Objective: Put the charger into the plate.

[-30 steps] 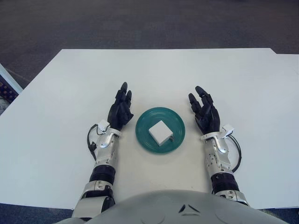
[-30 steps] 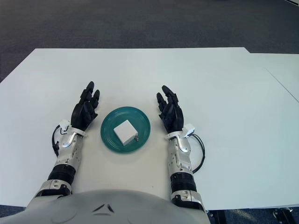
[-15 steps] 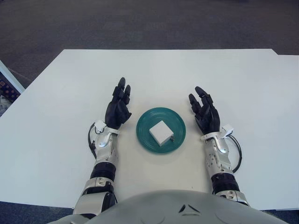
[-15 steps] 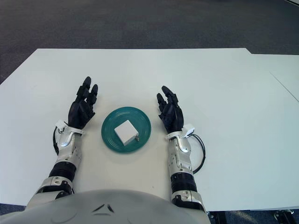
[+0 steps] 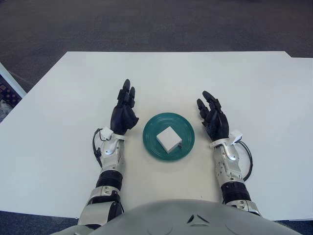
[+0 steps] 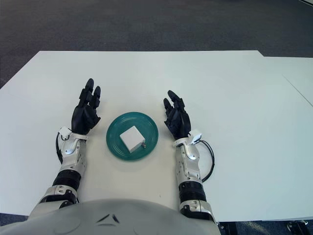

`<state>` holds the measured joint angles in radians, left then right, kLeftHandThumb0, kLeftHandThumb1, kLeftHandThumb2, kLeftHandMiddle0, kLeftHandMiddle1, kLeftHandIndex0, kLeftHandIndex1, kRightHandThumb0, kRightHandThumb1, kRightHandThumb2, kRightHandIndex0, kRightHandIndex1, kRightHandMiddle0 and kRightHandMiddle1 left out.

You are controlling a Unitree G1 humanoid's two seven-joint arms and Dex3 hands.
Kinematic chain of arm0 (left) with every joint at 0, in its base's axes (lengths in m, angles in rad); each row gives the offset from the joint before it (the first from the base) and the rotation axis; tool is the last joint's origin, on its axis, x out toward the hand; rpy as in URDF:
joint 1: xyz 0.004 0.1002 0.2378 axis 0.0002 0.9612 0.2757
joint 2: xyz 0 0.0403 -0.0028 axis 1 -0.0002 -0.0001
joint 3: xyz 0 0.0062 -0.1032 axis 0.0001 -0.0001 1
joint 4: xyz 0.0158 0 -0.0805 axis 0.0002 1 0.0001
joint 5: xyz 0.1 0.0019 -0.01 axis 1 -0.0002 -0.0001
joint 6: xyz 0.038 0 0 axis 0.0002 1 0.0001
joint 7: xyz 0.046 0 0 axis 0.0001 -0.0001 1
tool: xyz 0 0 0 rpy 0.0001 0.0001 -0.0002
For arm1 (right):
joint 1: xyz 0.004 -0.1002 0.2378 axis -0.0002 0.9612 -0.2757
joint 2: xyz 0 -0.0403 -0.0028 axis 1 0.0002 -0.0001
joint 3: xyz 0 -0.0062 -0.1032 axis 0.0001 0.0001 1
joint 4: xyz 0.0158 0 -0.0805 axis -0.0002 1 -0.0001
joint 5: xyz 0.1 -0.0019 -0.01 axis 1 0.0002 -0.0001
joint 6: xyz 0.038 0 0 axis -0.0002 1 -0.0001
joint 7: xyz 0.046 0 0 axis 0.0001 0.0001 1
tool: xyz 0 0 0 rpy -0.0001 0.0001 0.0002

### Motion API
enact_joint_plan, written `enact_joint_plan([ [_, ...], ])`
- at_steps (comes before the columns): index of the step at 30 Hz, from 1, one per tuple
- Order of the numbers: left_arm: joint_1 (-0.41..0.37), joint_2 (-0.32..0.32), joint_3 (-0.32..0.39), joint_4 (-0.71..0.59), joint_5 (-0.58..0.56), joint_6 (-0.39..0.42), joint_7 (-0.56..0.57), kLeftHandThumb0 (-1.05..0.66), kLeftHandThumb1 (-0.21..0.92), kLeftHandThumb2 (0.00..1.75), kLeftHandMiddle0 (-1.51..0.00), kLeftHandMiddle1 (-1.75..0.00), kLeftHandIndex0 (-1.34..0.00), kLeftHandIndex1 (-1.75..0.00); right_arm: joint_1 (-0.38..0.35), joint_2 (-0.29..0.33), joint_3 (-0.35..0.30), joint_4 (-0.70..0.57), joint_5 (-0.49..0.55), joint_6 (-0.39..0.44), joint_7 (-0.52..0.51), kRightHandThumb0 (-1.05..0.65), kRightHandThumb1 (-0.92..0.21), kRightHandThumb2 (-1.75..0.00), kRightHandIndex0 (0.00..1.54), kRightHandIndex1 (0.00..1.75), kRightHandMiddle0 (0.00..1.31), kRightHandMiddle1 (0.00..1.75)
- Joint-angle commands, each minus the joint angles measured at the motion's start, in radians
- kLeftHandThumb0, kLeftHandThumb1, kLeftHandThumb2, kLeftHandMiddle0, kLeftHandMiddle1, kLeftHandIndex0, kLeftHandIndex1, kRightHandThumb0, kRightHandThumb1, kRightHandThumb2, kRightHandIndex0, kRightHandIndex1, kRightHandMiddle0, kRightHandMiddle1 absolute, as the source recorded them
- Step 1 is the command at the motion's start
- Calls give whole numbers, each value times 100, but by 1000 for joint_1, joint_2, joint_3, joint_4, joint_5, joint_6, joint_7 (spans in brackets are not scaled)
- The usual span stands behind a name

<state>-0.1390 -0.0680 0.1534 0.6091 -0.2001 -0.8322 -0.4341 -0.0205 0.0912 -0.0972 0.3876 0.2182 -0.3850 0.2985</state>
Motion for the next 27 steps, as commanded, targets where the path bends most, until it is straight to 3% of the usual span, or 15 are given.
enact_joint_plan([
  [1, 117, -51, -11, 100, -19, -37, -1, -105, 92, 97, 0, 0, 0, 0, 73, -9, 0, 42, -9, 20, -10, -94, -92, -96, 12, 0, 0, 38],
  [27, 165, -87, -38, 16, -88, 17, -17, -105, 92, 101, 0, 0, 0, 0, 85, -34, 22, -9, -49, 48, -41, -94, -92, -96, 8, 0, 0, 34],
])
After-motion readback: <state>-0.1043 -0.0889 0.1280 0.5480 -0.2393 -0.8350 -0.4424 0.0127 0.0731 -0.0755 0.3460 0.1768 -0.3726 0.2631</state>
